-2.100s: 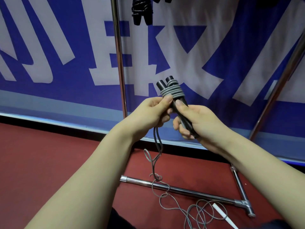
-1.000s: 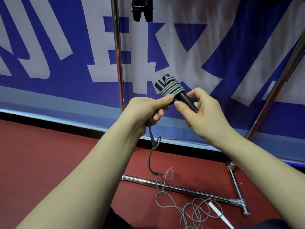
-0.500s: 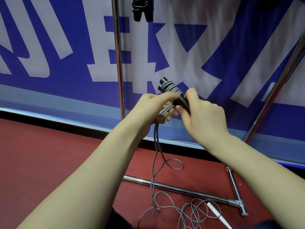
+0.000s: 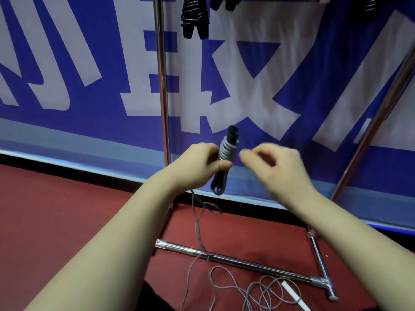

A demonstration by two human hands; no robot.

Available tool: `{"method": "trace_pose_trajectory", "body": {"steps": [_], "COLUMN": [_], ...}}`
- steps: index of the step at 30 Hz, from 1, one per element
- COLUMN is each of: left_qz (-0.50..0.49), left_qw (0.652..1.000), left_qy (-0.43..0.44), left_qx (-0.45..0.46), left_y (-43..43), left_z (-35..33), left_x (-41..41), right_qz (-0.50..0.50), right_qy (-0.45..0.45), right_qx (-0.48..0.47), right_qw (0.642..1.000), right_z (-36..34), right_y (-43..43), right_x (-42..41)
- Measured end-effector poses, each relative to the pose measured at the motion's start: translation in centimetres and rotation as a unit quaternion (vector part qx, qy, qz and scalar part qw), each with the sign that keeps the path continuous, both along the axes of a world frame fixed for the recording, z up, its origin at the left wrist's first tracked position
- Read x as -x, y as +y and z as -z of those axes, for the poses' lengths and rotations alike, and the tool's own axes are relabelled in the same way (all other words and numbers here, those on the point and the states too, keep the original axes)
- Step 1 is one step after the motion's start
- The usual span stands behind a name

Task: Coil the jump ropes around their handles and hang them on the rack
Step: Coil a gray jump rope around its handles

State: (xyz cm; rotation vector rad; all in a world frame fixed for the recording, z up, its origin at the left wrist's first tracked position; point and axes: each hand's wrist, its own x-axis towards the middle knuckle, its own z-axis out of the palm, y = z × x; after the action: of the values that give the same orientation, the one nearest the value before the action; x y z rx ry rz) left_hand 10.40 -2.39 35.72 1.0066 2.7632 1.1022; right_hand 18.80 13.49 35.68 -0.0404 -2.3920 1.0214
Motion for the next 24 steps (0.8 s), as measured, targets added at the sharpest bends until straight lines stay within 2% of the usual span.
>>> {"method": "trace_pose_trajectory", "body": {"steps": [2, 4, 6, 9, 13, 15, 19, 22, 24], "left_qz": [0.002, 0.021, 0.044, 0.073, 0.125, 0.135, 0.149, 0.155, 0.142], "left_qw": [0.992, 0.971, 0.943, 0.913, 0.912, 0.912, 0.913, 0.900, 0.897], "left_qy": [0.072, 0.145, 0.218, 0.276, 0.290, 0.288, 0.287, 0.297, 0.316], "left_qx": [0.107, 0.190, 0.246, 0.292, 0.263, 0.260, 0.250, 0.277, 0.274], "left_y": [0.1, 0.4, 0.9, 1.4, 1.7, 1.7, 1.9, 2.6, 2.8], "left_z": [0.6, 0.9, 1.0, 0.9, 0.5, 0.4, 0.5, 0.7, 0.8], "left_x": [0.0, -0.3, -0.6, -1.0, -1.6, -1.7, -2.0, -2.6, -2.8], "right_qz": [0.026, -0.003, -0.050, -0.083, -0.183, -0.189, -0.166, -0.142, -0.106], "right_qy": [-0.008, -0.125, -0.249, -0.344, -0.422, -0.426, -0.401, -0.378, -0.349], "right_qx": [0.141, 0.234, 0.260, 0.284, 0.332, 0.328, 0.303, 0.356, 0.349], "right_qw": [0.990, 0.964, 0.932, 0.891, 0.824, 0.822, 0.849, 0.843, 0.863], "right_z": [-1.2, -1.9, -1.8, -1.1, -0.2, 0.3, 0.8, 1.0, 1.0], "right_y": [0.9, 1.7, 2.1, 2.6, 2.2, 1.8, 1.4, 1.1, 0.7], "right_x": [0.4, 0.8, 0.7, 0.6, -0.2, -0.2, 0.2, 0.6, 0.6]}}
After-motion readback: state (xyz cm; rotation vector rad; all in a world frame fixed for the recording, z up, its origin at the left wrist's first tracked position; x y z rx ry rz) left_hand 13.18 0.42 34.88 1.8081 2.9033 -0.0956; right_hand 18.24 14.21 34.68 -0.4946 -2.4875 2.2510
